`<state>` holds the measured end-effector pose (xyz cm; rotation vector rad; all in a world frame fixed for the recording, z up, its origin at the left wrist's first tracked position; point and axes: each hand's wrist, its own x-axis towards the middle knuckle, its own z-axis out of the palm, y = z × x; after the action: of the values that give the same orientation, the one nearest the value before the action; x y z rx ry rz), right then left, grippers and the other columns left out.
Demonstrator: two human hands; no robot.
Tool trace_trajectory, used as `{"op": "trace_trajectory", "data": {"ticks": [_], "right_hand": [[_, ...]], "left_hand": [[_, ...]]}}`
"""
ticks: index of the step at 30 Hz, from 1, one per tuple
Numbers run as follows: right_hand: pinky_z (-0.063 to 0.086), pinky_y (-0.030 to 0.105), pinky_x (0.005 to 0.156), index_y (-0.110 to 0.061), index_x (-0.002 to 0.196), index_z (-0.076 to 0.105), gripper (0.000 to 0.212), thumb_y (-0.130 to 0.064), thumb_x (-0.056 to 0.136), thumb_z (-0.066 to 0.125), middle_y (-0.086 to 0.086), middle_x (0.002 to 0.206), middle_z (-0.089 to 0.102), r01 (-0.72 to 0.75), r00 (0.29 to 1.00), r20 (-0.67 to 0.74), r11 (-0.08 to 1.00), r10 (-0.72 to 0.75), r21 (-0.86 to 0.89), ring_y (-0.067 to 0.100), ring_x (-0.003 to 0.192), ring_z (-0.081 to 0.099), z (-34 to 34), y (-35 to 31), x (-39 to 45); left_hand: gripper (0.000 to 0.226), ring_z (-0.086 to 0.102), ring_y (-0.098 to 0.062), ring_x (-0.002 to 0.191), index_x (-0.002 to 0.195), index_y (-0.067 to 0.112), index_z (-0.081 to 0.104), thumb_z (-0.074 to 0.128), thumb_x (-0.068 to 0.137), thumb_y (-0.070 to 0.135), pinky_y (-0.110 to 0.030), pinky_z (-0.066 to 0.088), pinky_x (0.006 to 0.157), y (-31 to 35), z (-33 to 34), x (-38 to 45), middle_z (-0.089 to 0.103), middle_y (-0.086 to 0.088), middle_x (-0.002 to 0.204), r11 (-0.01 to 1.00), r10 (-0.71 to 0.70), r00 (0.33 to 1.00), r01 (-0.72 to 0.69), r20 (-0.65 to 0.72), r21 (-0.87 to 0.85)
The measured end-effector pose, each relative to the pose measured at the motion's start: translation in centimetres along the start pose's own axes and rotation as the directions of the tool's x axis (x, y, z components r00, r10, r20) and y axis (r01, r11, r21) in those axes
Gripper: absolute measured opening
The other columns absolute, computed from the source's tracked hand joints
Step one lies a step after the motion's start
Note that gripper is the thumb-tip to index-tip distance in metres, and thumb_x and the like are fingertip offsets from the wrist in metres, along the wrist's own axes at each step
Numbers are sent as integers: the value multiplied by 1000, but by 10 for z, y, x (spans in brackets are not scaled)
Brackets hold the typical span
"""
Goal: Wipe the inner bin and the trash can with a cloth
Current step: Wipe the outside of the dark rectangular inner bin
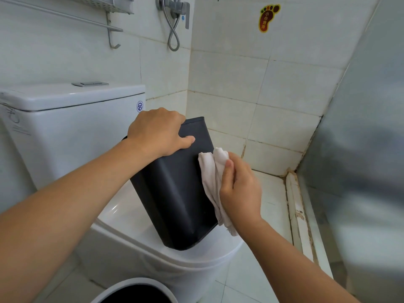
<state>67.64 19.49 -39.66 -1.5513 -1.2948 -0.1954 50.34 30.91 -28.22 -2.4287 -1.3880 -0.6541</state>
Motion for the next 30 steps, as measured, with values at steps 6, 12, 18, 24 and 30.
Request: {"op": "trace_trajectory", "data": {"ticks": [6,12,18,24,30], "right_hand": [[56,37,73,-47,158,22,78,-69,92,56,-1,126,52,59,973,232,980,-14,-188,21,98,60,-2,2,-10],[54,39,77,-48,149,32,62,-61,95,58,-8,108,64,-10,977,212,992,36,-125,18,94,63,-1,10,11],[54,38,76,-48,144,37,56,-58,94,58,-6,105,66,105,954,295,985,-61,-134,21,91,64,-9,6,-8],[56,40,76,-49,142,41,55,-59,91,60,-8,102,68,52,958,286,981,3,-186,22,90,67,-12,22,-4],[56,41,75,-50,138,40,52,-56,91,60,-7,100,68,65,953,304,980,-4,-190,23,88,66,-17,22,2]], "left_hand": [[45,54,-28,73,87,21,57,58,91,66,-35,36,68,-1,1,0,51,1,71,999,31,999,-31,-9,10],[46,55,-29,72,88,21,60,59,88,66,-36,41,68,-5,2,1,53,0,71,999,38,999,-38,-5,-29],[42,55,-31,75,86,24,61,62,87,66,-35,41,67,-3,3,0,53,1,74,999,-9,1000,9,-10,-36],[43,53,-29,74,90,23,62,60,88,66,-36,40,67,-5,1,1,53,2,73,999,28,1000,-28,4,-42],[42,54,-30,74,91,24,63,60,88,66,-36,41,67,-2,2,1,52,2,73,1000,20,1000,-20,-8,-24]]}}
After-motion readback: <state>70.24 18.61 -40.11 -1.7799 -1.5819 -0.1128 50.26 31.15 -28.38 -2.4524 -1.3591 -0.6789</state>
